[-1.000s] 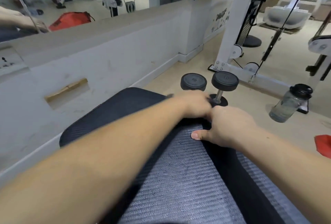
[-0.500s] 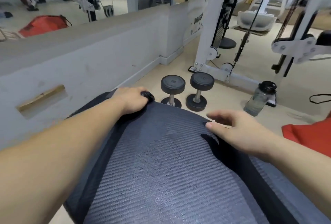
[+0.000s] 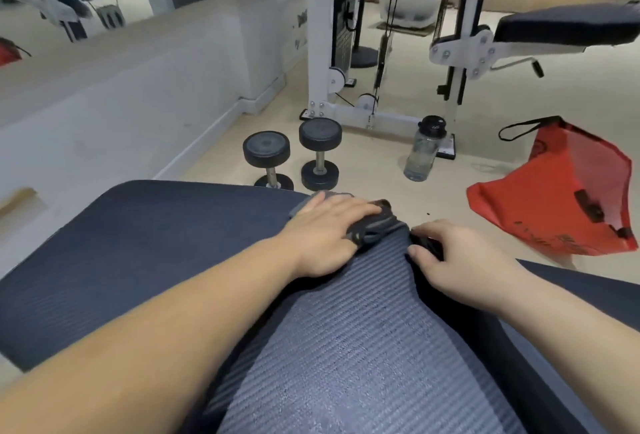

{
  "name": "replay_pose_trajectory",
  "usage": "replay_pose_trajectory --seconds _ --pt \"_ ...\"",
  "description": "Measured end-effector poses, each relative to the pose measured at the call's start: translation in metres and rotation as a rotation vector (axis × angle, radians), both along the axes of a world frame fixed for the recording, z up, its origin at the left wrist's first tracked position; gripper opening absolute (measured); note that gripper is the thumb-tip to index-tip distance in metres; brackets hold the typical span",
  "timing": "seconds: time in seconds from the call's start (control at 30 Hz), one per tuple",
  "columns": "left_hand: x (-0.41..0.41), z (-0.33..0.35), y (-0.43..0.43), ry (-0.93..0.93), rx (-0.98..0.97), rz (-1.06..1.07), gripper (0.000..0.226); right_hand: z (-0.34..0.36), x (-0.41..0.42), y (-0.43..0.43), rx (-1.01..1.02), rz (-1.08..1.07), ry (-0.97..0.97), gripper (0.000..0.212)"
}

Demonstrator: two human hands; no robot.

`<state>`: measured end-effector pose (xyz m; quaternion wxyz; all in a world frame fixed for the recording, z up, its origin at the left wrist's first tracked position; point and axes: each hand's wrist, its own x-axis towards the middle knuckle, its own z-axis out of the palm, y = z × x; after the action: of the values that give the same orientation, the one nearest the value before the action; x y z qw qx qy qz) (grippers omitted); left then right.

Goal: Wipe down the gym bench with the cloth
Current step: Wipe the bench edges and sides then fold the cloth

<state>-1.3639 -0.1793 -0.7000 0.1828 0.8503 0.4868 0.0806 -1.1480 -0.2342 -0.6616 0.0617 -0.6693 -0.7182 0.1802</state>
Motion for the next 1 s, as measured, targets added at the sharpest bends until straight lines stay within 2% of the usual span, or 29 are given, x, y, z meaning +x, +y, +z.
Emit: replay_pose_trajectory --seconds 0.07,0.2,0.3,0.37,0.53,0.67,0.73,0.87,1.0 --pt "-0.040 0.001 0.007 0.040 0.002 0.061 0.063 0.004 0.005 0.002 0.004 -0.022 0.037 0.029" --pt "-0.109 0.010 0.020 0.082 0.035 0.378 0.061 0.004 0.006 0.005 -0.042 -0.002 0.017 0.031" --pt "-0.105 0.019 0.036 0.105 -0.072 0.558 0.050 0.005 0.013 0.009 -0.056 -0.001 0.057 0.029" --pt "-0.077 0.023 0.048 0.180 -0.130 0.588 0.047 0.007 0.022 0.010 -0.026 0.000 0.087 0.028" --pt "0.027 0.025 0.048 0.356 -0.156 0.391 0.048 0.010 0.055 0.006 -0.023 -0.010 -0.024 0.026" --pt "0.134 0.026 0.008 0.203 -0.235 0.172 0.040 0.012 0.083 0.005 -0.060 -0.075 -0.134 0.026" --pt "0.157 0.025 -0.008 0.139 -0.219 0.106 0.039 0.013 0.096 0.002 -0.042 -0.106 -0.141 0.026" --pt "0.121 0.024 -0.002 0.040 -0.243 0.085 0.037 0.018 0.121 -0.014 -0.014 -0.130 -0.078 0.038" --pt "0.070 0.031 0.016 0.172 -0.219 0.176 0.033 0.019 0.139 -0.038 0.072 -0.087 -0.068 0.038"
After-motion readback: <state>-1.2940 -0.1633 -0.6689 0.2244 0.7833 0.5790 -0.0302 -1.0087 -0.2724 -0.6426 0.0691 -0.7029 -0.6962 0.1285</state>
